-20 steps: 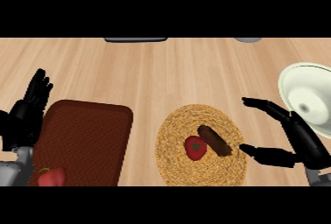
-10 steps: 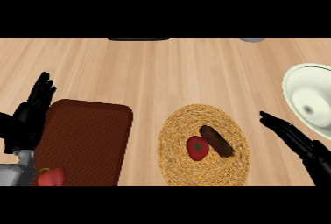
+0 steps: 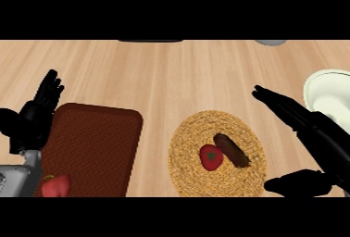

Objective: Pick the tomato from the placemat and place it in the bowl

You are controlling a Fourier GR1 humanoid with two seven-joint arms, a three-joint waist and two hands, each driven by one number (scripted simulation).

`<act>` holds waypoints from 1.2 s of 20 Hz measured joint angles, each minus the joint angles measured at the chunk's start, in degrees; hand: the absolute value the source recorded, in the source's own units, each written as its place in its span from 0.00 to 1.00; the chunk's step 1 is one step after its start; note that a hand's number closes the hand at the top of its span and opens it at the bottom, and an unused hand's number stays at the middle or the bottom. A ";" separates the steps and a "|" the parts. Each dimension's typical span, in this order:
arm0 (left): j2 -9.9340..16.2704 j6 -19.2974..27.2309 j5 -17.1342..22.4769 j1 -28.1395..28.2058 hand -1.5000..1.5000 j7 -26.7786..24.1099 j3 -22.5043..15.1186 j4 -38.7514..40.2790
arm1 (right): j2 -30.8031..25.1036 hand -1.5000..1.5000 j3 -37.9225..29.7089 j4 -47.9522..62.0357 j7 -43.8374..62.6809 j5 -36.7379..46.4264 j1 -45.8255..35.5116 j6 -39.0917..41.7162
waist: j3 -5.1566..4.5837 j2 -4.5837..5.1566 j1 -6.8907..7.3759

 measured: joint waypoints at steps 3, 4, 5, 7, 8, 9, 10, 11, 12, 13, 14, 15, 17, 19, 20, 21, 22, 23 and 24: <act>-0.19 -0.49 -0.49 1.09 0.50 -1.24 -0.04 0.09 | -0.27 0.00 3.04 2.27 5.04 0.16 -5.19 5.44 | -0.01 0.03 0.41; -0.22 -0.74 -0.42 0.96 0.50 -1.23 0.20 0.41 | 0.29 0.00 4.08 3.26 6.61 0.14 -6.83 7.01 | -0.01 0.03 0.38; -0.23 -0.80 -0.47 1.52 0.50 -1.38 0.28 -0.19 | 0.70 0.00 5.05 4.79 7.86 0.20 -8.40 8.55 | 0.00 0.03 0.55; 0.02 -1.54 -0.23 1.22 0.50 -1.32 0.66 -0.16 | 2.63 0.00 7.47 7.87 10.98 0.22 -12.01 11.46 | 0.00 0.07 0.71; -0.17 -1.56 -0.45 1.43 0.50 -1.19 0.51 -0.49 | 3.24 0.00 7.93 9.64 11.54 -0.19 -13.54 13.12 | 0.02 0.07 0.68; -0.42 -1.44 -0.69 1.61 0.50 -1.34 0.54 -0.53 | 4.23 0.00 8.62 11.00 12.67 -0.58 -15.00 14.69 | 0.03 0.07 0.61; -0.39 -1.57 -0.68 1.82 0.50 -1.08 0.74 -0.97 | 5.15 0.00 9.07 11.97 14.09 -1.22 -16.21 16.34 | 0.03 0.04 0.52; -0.46 -1.50 -0.74 1.64 0.50 -0.33 0.82 -1.58 | 5.72 0.00 8.94 13.23 14.73 -2.15 -17.34 18.10 | 0.04 0.02 0.42; -0.54 -1.71 -0.85 1.79 0.50 -0.58 1.08 -1.28 | 6.78 0.00 9.49 13.94 15.73 -2.49 -17.99 19.37 | 0.05 0.00 0.27; -0.76 -1.52 -1.12 2.01 0.50 -0.20 1.06 -1.85 | 7.92 0.00 10.35 15.06 16.03 -2.18 -18.29 20.12 | 0.06 -0.01 0.22; -0.80 -1.74 -1.24 2.28 0.50 -0.54 1.31 -1.83 | 8.58 0.00 10.21 16.23 16.53 -2.94 -19.33 21.79 | 0.07 -0.01 0.15; -1.23 -1.47 -1.62 2.33 0.50 -0.53 1.13 -1.83 | 8.83 0.00 10.68 17.92 16.38 -2.64 -19.72 22.90 | 0.06 0.00 0.13; -1.30 -1.66 -1.64 2.46 0.50 -0.19 1.53 -2.15 | 9.91 0.00 12.15 19.40 17.84 -2.42 -20.08 25.19 | 0.08 -0.02 0.00; -1.38 -1.75 -1.94 2.15 0.50 0.89 1.58 -2.63 | 10.86 0.00 12.95 21.48 18.46 -2.34 -20.48 27.22 | 0.09 -0.03 -0.10; -1.47 -2.05 -1.96 2.01 0.50 0.64 1.86 -2.13 | 11.63 0.00 13.53 22.86 18.43 -1.66 -20.62 27.66 | 0.09 -0.02 -0.14; -1.71 -2.43 -1.98 2.33 0.50 0.12 2.02 -1.80 | 12.12 0.00 14.00 23.30 18.68 -1.19 -20.40 28.29 | 0.09 -0.02 -0.21; -1.73 -2.56 -2.12 2.61 0.50 0.42 2.21 -2.32 | 12.84 0.00 14.52 23.62 19.11 -0.45 -20.15 28.66 | 0.09 -0.04 -0.24; -2.05 -2.55 -2.41 2.28 0.50 0.22 2.45 -1.96 | 13.40 0.00 14.79 24.09 19.10 0.52 -20.28 29.07 | 0.10 -0.04 -0.30; -2.28 -2.48 -2.81 1.52 0.50 0.70 2.56 -1.70 | 13.52 0.00 14.96 24.81 18.09 2.01 -20.16 29.32 | 0.10 -0.04 -0.35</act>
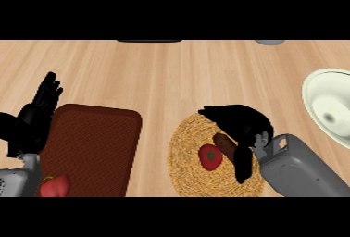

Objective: Pick the tomato from the placemat and place it in the bowl

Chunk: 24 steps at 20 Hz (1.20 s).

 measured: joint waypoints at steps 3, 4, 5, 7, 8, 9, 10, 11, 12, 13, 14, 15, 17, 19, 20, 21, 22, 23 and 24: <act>-0.21 -0.44 -0.32 0.13 0.50 0.78 0.69 -0.66 | 1.12 0.00 1.42 -0.38 -1.78 5.28 0.66 -1.31 | 0.02 -0.01 -0.04; -0.70 -0.31 -0.76 0.08 0.50 0.65 0.43 -0.46 | 1.25 0.00 2.11 -0.28 -3.01 7.38 0.91 -2.47 | 0.02 -0.01 -0.06; -0.78 -0.58 -0.68 0.36 0.50 0.19 0.87 -0.18 | 1.13 0.00 2.73 -0.67 -4.12 9.29 1.53 -3.49 | 0.02 -0.01 -0.09; -0.56 -1.36 -0.58 -0.43 0.50 0.26 1.85 0.69 | 1.98 0.00 3.22 1.19 -6.46 12.88 1.53 -5.46 | 0.02 0.00 -0.09; -0.74 -1.58 -0.80 -0.95 0.50 0.10 2.09 1.30 | 2.14 0.00 3.39 2.30 -8.17 14.60 2.03 -6.61 | 0.02 0.01 -0.11; -0.79 -1.70 -0.98 -0.59 0.50 0.54 2.21 0.61 | 3.48 0.00 4.01 2.96 -8.15 16.10 2.52 -7.50 | 0.02 0.00 -0.10; -0.94 -2.03 -1.05 -0.69 0.50 0.60 2.66 0.64 | 4.43 0.00 3.44 3.75 -8.48 16.95 2.26 -6.98 | 0.03 0.00 -0.10; -1.33 -2.37 -1.14 -0.11 0.50 0.10 2.88 0.66 | 4.64 0.00 3.19 3.99 -9.29 17.87 2.96 -6.94 | 0.02 -0.01 -0.11; -1.22 -2.86 -0.99 0.31 0.50 0.16 3.28 0.17 | 3.97 0.00 2.82 4.27 -10.70 18.43 3.98 -7.04 | 0.02 -0.02 -0.12; -1.48 -2.77 -1.42 0.01 0.50 0.54 3.21 0.10 | 4.73 0.00 2.95 5.52 -11.29 19.18 4.33 -7.20 | 0.02 -0.02 -0.13; -1.65 -2.94 -1.72 -0.57 0.50 0.45 3.43 0.71 | 5.43 0.00 3.26 5.75 -11.38 20.03 4.99 -7.00 | 0.02 -0.01 -0.18; -1.99 -3.14 -1.98 -0.06 0.50 0.16 3.42 0.43 | 5.77 0.00 3.67 5.24 -11.38 20.93 6.23 -6.96 | 0.02 -0.03 -0.20; -2.01 -3.46 -2.48 -0.29 0.50 1.49 3.72 -0.48 | 6.04 0.00 3.13 5.37 -12.18 22.24 7.50 -6.62 | 0.02 -0.04 -0.24; -2.39 -3.85 -2.98 -0.38 0.50 1.25 4.22 -0.27 | 6.65 0.00 3.08 6.32 -13.60 24.19 8.68 -7.15 | 0.02 -0.04 -0.24; -2.47 -4.14 -3.03 -0.19 0.50 1.63 4.52 -0.86 | 7.26 0.00 3.16 6.62 -13.87 25.14 9.47 -7.44 | 0.02 -0.04 -0.23; -2.58 -4.53 -3.08 -0.02 0.50 1.90 4.80 -1.17 | 7.47 0.00 3.08 5.76 -13.85 25.90 10.62 -7.30 | 0.02 -0.04 -0.25; -3.08 -4.52 -3.45 0.20 0.50 1.29 4.95 -0.81 | 7.30 0.00 2.58 6.42 -15.02 26.67 10.87 -7.49 | 0.03 -0.05 -0.25; -3.42 -4.55 -3.72 1.12 0.50 1.34 5.00 -1.81 | 7.44 0.00 2.22 5.99 -15.28 27.32 11.66 -7.61 | 0.02 -0.05 -0.24; -3.35 -5.22 -3.59 0.58 0.50 0.72 5.59 -0.68 | 7.51 0.00 1.81 6.28 -16.08 28.04 12.12 -8.02 | 0.02 -0.05 -0.27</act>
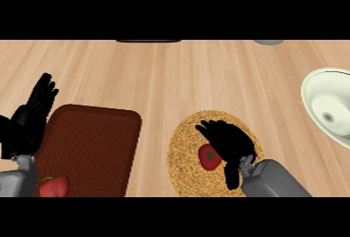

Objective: Pick the tomato from the placemat and place it in the bowl

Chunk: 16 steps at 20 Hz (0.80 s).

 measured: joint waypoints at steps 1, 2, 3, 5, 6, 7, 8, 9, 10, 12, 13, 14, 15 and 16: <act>-0.43 0.22 -0.50 -0.68 0.50 0.51 -0.32 0.03 | 0.77 0.00 0.39 1.27 -0.41 1.05 0.24 -0.78 | -0.01 0.00 0.00; -0.34 -0.03 -0.52 -0.90 0.50 0.82 0.14 -0.25 | 1.01 0.00 0.11 2.42 -1.52 1.99 0.26 -1.47 | 0.00 0.02 0.02; -0.73 0.11 -1.06 -0.24 0.50 0.71 0.08 -0.91 | 1.32 0.00 -0.74 3.22 -2.21 2.47 -0.13 -1.46 | 0.01 0.02 0.05; -0.86 -0.49 -1.12 -0.10 0.50 0.40 0.69 -0.69 | 3.56 0.00 -1.05 4.77 -1.46 3.81 -0.69 -1.36 | 0.00 0.01 0.07; -1.04 -0.65 -1.29 -0.28 0.50 0.84 0.87 -0.90 | 3.99 0.00 -1.29 5.34 -1.98 4.72 -0.36 -1.81 | 0.00 0.02 0.07; -0.67 -1.39 -0.93 -0.87 0.50 1.25 1.46 -0.66 | 4.28 0.00 -1.36 5.82 -2.35 5.39 -0.17 -1.72 | 0.00 0.02 0.05; -0.84 -1.56 -0.83 -1.16 0.50 1.23 1.86 -0.31 | 4.76 1.00 -1.52 7.11 -3.12 6.02 -0.06 -2.27 | 0.00 0.02 0.05; -1.53 -1.26 -1.43 -0.82 0.50 0.88 1.45 -0.34 | 5.26 1.00 -1.82 8.33 -3.70 6.36 -0.01 -2.59 | 0.00 0.02 0.07; -1.87 -1.04 -1.84 -0.66 0.50 1.31 1.19 -0.87 | 5.85 1.00 -2.29 9.27 -3.83 6.30 -0.79 -1.55 | -0.02 0.00 0.08; -2.39 -1.35 -2.31 -0.17 0.50 -0.38 1.32 0.24 | 6.45 1.00 -2.73 9.62 -4.87 6.65 -1.00 -1.12 | -0.08 -0.10 0.03; -2.53 -1.60 -2.43 0.19 0.50 -1.16 1.39 0.63 | 7.15 1.00 -2.88 11.03 -5.53 7.14 -1.76 -1.70 | -0.15 -0.18 0.04; -2.72 -1.44 -2.73 0.25 0.50 -0.48 1.19 -0.24 | 7.28 1.00 -3.17 12.25 -6.99 7.45 -2.05 -2.69 | -0.17 -0.27 0.09; -3.07 -1.13 -3.11 0.10 0.50 -0.41 1.14 -0.02 | 7.72 1.00 -3.59 13.03 -7.67 7.60 -2.82 -2.52 | -0.18 -0.28 0.07; -2.74 -1.68 -2.76 -0.56 0.50 -1.14 1.88 1.31 | 8.15 1.00 -4.01 13.89 -8.37 7.63 -3.47 -2.39 | -0.18 -0.26 0.05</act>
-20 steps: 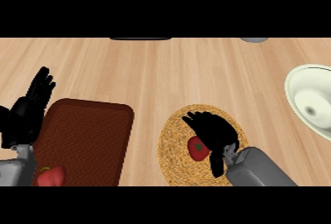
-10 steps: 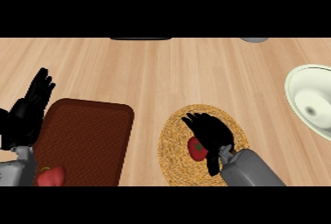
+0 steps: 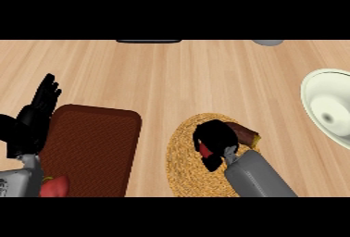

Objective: Pick the tomato from the placemat and place it in the bowl

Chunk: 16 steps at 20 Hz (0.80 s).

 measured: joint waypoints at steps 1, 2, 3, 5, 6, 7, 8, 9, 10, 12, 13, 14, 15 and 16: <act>0.10 -0.10 0.08 -0.09 0.50 1.31 0.03 -1.22 | 0.21 1.00 0.17 -0.17 -0.51 0.42 0.58 -0.61 | -0.02 -0.04 0.00; 0.02 -0.12 -0.08 0.04 0.50 1.66 0.07 -1.45 | 0.59 1.00 0.01 1.03 -1.39 1.11 0.35 -1.83 | -0.03 -0.10 0.00; -0.29 -0.13 -0.43 0.39 0.50 0.89 0.03 -1.11 | 0.59 1.00 -0.19 1.49 -2.57 1.56 0.50 -2.84 | -0.02 -0.18 0.02; -0.64 -0.30 -0.80 0.86 0.50 0.36 0.11 -1.13 | 1.18 1.00 -0.98 3.28 -4.23 2.37 -0.06 -4.16 | -0.04 -0.24 0.02; -0.52 -0.37 -0.87 -0.25 0.50 0.58 0.42 -0.34 | 1.41 1.00 -1.09 3.42 -4.60 2.96 0.19 -4.94 | -0.08 -0.30 -0.05; -0.96 -0.11 -1.10 -0.59 0.50 0.99 0.22 -0.48 | 1.41 1.00 -1.13 2.40 -4.55 3.49 1.15 -5.66 | -0.06 -0.29 -0.10; -1.31 0.10 -1.43 -0.22 0.50 0.94 -0.03 -0.74 | 1.65 1.00 -2.27 3.15 -4.54 3.50 0.71 -6.53 | 0.02 -0.23 0.00; -1.43 0.18 -1.56 -0.05 0.50 0.82 -0.07 -0.82 | 1.74 1.00 -3.48 2.94 -3.44 3.42 0.99 -7.11 | 0.06 -0.17 -0.03; -0.92 -0.42 -1.04 0.13 0.50 0.86 0.39 -1.07 | 1.18 1.00 -5.71 3.50 -2.63 3.01 0.72 -7.89 | 0.10 -0.09 0.03; -0.82 -0.48 -0.95 0.17 0.50 1.39 0.42 -1.73 | 0.06 1.00 -10.49 4.60 0.48 2.54 0.13 -9.64 | 0.15 0.06 -0.13; -0.98 -0.24 -1.12 0.36 0.50 1.34 0.36 -1.93 | -0.45 1.00 -13.06 5.48 2.16 2.27 -0.05 -10.86 | 0.17 0.15 -0.16; -1.08 -0.20 -1.23 0.52 0.50 1.23 0.29 -1.85 | -0.81 1.00 -15.04 6.04 4.02 2.47 -0.34 -12.29 | 0.17 0.21 -0.20; -0.50 -0.65 -0.83 0.38 0.50 1.65 0.73 -2.09 | -1.40 1.00 -16.95 6.65 5.30 2.57 -0.97 -13.55 | 0.18 0.26 -0.10; -0.64 -0.69 -0.87 0.49 0.50 1.25 0.70 -1.86 | -1.83 1.00 -18.32 7.13 6.26 2.91 -1.29 -15.09 | 0.18 0.28 -0.09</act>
